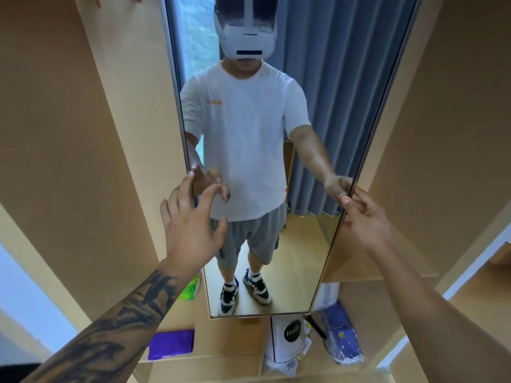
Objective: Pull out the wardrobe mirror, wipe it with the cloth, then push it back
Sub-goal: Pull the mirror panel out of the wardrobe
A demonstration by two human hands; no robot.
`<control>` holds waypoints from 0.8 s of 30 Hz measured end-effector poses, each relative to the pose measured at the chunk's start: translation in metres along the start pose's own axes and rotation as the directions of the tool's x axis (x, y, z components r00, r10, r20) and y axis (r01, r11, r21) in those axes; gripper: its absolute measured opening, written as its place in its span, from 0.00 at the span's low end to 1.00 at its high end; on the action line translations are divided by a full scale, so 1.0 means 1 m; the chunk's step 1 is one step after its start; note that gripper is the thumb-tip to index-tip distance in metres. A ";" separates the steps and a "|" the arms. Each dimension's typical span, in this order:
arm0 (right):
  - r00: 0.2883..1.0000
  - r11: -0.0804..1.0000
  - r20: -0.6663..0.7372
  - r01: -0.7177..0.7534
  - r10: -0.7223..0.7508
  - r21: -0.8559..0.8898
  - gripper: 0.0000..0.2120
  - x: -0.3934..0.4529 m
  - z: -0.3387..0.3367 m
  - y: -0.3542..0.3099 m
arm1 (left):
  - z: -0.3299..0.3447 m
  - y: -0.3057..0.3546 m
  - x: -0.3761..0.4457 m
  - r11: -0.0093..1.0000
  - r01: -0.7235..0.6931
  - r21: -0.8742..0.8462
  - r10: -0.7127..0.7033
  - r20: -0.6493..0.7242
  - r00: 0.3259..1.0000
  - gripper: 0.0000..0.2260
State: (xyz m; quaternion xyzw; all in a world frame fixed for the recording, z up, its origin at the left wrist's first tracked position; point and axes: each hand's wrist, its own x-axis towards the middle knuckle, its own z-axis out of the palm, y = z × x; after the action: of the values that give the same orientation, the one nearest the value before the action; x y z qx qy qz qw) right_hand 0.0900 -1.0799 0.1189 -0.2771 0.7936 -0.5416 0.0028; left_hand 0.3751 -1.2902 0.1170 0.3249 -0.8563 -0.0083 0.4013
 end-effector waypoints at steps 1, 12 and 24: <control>1.000 1.000 -0.008 -0.008 0.008 0.004 0.22 0.001 0.002 0.001 | 0.001 -0.002 0.000 0.999 0.004 -0.043 -0.004 -0.014 1.000 0.32; 0.992 0.992 -0.001 -0.123 0.123 0.017 0.20 0.006 0.002 0.009 | 0.018 -0.007 -0.001 0.927 0.087 -0.364 -0.095 -0.004 0.995 0.49; 0.988 0.930 0.048 -0.119 0.144 -0.347 0.31 -0.013 0.017 0.018 | 0.018 -0.007 -0.008 0.927 0.109 -0.360 -0.093 0.061 0.994 0.48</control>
State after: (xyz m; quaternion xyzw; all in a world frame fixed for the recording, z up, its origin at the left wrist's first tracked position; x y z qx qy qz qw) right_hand 0.0980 -1.0842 0.0925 -0.2391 0.8920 -0.3830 0.0195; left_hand 0.3702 -1.2959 0.0976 0.2887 -0.8306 -0.1935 0.4350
